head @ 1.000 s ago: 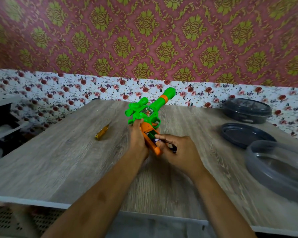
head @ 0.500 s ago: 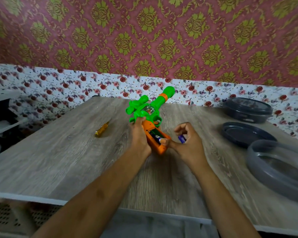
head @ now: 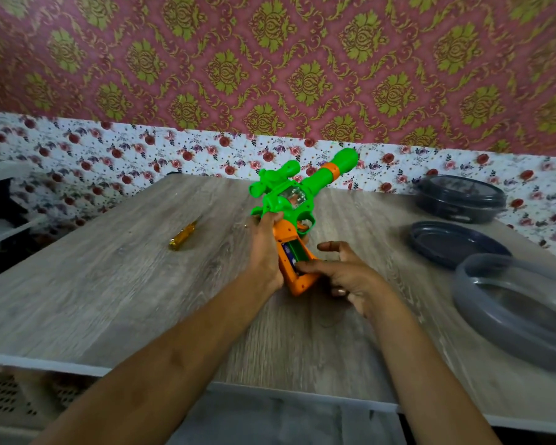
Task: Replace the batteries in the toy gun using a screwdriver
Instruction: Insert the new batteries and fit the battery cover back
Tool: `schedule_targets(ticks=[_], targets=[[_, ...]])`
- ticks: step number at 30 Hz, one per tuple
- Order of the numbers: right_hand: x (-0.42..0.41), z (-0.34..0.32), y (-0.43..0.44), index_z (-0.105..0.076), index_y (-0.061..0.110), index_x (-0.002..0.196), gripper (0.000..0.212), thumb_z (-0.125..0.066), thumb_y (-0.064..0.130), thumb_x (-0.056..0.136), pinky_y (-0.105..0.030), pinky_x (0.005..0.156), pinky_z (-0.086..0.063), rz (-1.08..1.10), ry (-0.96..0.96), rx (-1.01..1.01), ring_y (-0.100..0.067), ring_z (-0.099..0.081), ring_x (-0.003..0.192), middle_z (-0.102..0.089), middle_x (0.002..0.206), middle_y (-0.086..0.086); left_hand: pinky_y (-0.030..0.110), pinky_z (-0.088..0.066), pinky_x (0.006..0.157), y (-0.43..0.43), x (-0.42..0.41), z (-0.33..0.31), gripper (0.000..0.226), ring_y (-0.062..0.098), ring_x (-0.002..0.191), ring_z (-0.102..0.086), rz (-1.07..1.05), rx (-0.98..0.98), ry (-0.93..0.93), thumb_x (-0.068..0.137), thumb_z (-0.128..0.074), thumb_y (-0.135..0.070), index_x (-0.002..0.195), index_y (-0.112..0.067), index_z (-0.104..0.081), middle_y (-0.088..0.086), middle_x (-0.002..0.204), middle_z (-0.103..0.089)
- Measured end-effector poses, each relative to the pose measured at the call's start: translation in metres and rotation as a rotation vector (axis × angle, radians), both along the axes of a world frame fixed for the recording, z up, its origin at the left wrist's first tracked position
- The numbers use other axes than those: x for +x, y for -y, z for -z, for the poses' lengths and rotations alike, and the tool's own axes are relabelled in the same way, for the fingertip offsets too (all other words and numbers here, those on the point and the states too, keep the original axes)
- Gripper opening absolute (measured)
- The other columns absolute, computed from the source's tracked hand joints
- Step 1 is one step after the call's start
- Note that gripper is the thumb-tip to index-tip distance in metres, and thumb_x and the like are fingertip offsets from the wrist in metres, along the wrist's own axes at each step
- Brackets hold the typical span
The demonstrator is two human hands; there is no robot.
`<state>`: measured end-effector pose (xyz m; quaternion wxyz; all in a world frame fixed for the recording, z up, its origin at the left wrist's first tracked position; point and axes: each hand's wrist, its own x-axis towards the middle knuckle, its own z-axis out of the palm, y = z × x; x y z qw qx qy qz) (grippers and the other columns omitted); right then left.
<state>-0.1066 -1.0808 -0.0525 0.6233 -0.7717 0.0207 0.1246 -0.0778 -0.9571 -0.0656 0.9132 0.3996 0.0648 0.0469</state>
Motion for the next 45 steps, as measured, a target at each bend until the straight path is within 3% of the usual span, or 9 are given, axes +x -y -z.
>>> schedule_targets(ticks=[5,12,16,21,23,31,34,40,45], targets=[[0.004,-0.006,0.009,-0.053,0.011,0.090,0.009,-0.048,0.020,0.091,-0.020,0.045,-0.036,0.053,-0.128,0.558,-0.012,-0.042,0.058,-0.054,0.082,-0.007,0.028,-0.056,0.052,-0.006,0.002,-0.002,0.043,0.024,0.063,-0.066,-0.052,0.061,0.083,0.091,-0.052,-0.021,0.131,-0.008,-0.041,0.018,0.099,-0.062],[0.002,-0.005,0.006,-0.043,-0.003,0.117,0.036,-0.027,-0.019,0.089,-0.025,0.067,-0.057,0.024,-0.075,0.913,-0.027,-0.061,0.087,-0.059,0.095,-0.023,0.029,-0.057,0.053,-0.011,0.003,-0.003,0.044,0.030,0.080,-0.064,-0.109,0.060,0.073,0.091,-0.052,-0.023,0.132,-0.010,-0.041,0.024,0.122,-0.058],[0.003,-0.001,0.006,-0.050,-0.002,0.117,0.033,-0.037,-0.015,0.090,-0.024,0.074,-0.056,0.050,0.077,0.755,-0.022,-0.064,0.089,-0.064,0.103,-0.018,0.030,-0.057,0.053,-0.014,0.004,-0.003,0.043,0.030,0.078,-0.065,-0.120,0.038,0.040,0.091,-0.053,-0.024,0.131,-0.011,-0.042,0.022,0.119,-0.059],[0.007,0.012,0.005,-0.062,0.008,0.110,0.030,-0.054,-0.007,0.086,-0.007,0.082,-0.046,0.123,0.745,-0.210,-0.016,-0.059,0.100,-0.059,0.116,-0.011,0.031,-0.058,0.056,-0.015,0.004,-0.003,0.042,0.027,0.072,-0.065,-0.119,0.020,0.049,0.091,-0.053,-0.022,0.130,-0.012,-0.041,0.017,0.109,-0.060],[0.007,0.014,0.002,-0.063,0.012,0.116,0.036,-0.057,-0.004,0.085,0.003,0.085,-0.035,0.095,0.908,-0.380,-0.009,-0.050,0.102,-0.050,0.116,-0.007,0.029,-0.056,0.051,-0.015,0.004,-0.003,0.043,0.027,0.070,-0.064,-0.110,0.048,0.040,0.091,-0.052,-0.024,0.131,-0.011,-0.040,0.019,0.107,-0.059],[0.001,0.004,0.002,-0.057,0.021,0.103,0.037,-0.077,0.012,0.073,-0.014,0.072,-0.050,0.208,0.852,-0.057,-0.004,-0.063,0.080,-0.065,0.086,0.007,0.028,-0.056,0.052,-0.015,0.008,0.000,0.043,0.027,0.075,-0.065,-0.084,0.051,0.021,0.091,-0.052,-0.026,0.131,-0.013,-0.043,0.021,0.120,-0.060],[0.001,0.005,0.001,-0.063,0.017,0.087,0.022,-0.077,0.012,0.071,-0.008,0.066,-0.045,0.208,0.944,-0.138,-0.002,-0.059,0.072,-0.066,0.085,0.003,0.027,-0.056,0.051,-0.013,0.005,-0.002,0.040,0.024,0.068,-0.065,-0.077,0.056,0.051,0.091,-0.051,-0.023,0.128,-0.010,-0.044,0.020,0.109,-0.063],[-0.001,0.004,-0.005,-0.047,0.035,0.093,0.049,-0.081,0.014,0.066,-0.012,0.067,-0.050,0.148,0.938,-0.069,-0.004,-0.066,0.074,-0.067,0.083,0.004,0.037,-0.052,0.062,-0.009,0.006,-0.001,0.028,0.031,0.073,-0.060,-0.060,0.072,0.233,0.082,-0.057,-0.019,0.107,-0.017,-0.044,0.022,0.101,-0.055],[0.000,0.008,-0.010,-0.048,0.028,0.082,0.039,-0.081,0.014,0.066,-0.014,0.063,-0.050,0.149,0.979,-0.051,-0.003,-0.065,0.070,-0.064,0.077,0.012,0.030,-0.050,0.055,0.000,0.000,-0.006,0.016,0.023,0.063,-0.059,-0.085,0.100,0.228,0.087,-0.050,-0.010,0.099,-0.013,-0.041,0.013,0.083,-0.054]])
